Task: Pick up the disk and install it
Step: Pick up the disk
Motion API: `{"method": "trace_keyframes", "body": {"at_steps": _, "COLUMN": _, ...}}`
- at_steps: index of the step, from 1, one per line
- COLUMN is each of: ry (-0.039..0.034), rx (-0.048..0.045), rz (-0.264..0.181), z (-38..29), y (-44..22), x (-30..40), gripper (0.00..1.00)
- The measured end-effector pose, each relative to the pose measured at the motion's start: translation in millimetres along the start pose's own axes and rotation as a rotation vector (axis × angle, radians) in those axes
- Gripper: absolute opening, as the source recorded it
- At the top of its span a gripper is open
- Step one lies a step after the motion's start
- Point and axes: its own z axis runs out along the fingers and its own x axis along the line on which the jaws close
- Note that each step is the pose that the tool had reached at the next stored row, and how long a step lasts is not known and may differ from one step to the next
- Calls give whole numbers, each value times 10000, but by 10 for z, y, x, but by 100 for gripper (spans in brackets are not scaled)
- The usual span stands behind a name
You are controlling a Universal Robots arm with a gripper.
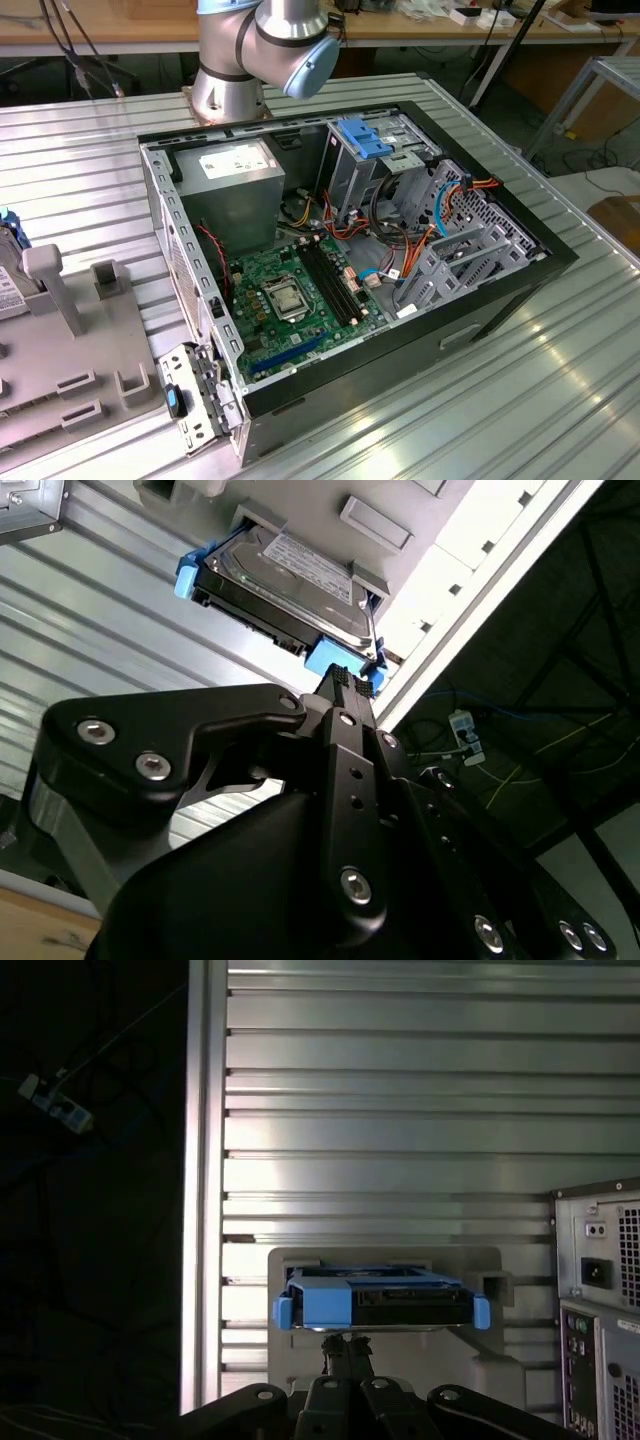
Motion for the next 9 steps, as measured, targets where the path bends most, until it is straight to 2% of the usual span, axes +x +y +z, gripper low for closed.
{"method": "trace_keyframes", "body": {"at_steps": 9, "ry": 24, "rx": -14, "rz": -555, "z": 0, "y": 0, "x": 8, "gripper": 11}}
